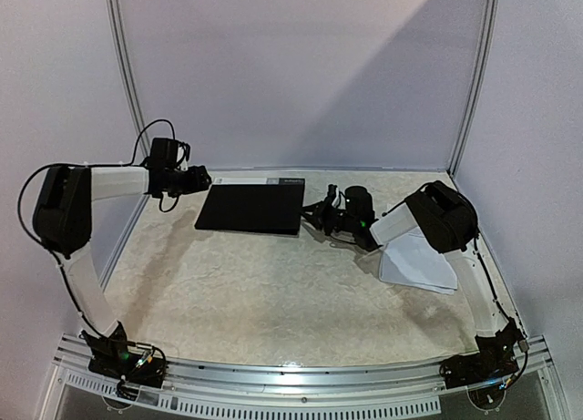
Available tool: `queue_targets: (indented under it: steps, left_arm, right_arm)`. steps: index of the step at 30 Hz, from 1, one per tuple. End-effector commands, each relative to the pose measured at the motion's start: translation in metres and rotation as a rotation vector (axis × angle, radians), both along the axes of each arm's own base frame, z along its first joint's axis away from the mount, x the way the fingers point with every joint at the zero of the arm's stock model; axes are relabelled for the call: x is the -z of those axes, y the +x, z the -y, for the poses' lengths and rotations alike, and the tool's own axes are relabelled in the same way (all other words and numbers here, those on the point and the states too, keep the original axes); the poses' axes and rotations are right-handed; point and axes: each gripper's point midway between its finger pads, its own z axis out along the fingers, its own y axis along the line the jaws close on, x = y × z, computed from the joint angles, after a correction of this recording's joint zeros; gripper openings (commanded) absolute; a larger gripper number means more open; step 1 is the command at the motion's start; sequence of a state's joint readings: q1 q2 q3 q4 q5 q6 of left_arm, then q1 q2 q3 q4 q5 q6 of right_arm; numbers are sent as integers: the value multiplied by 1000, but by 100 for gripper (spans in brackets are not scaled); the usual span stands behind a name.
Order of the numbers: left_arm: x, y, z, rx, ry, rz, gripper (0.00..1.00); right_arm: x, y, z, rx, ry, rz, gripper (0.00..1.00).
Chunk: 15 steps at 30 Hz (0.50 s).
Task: Put the files into the folder
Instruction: Move the folder to the corner of the board.
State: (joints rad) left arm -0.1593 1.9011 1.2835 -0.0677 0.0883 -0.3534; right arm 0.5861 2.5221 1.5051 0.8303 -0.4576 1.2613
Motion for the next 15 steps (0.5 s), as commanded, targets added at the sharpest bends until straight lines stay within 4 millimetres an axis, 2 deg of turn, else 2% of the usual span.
queue_targets:
  steps: [1,3,4,6,7,11,15]
  left_arm:
    - [-68,-57,57,174,417,203,78]
    - [-86,-99,106,376,605,335,78]
    - [-91,-123,129,457,689,414,78]
    - [-89,-165,157,575,858,513,78]
    - [-89,-178,160,573,932,546,79]
    - [-82,-204,182,678,1001,589,78]
    - [-66,-207,198,739,1048,582,78]
  right_arm:
    - [-21,-35,14,-33,105,-84,0]
    - [-24,-50,22,-40,125,-114,0]
    - [-35,-57,25,-47,145,-114,0]
    - [-44,-71,31,-62,168,-132,0]
    - [-53,-77,32,-71,185,-137,0]
    - [-71,-92,38,-87,263,-171,0]
    - [-78,-101,38,-109,352,-229,0]
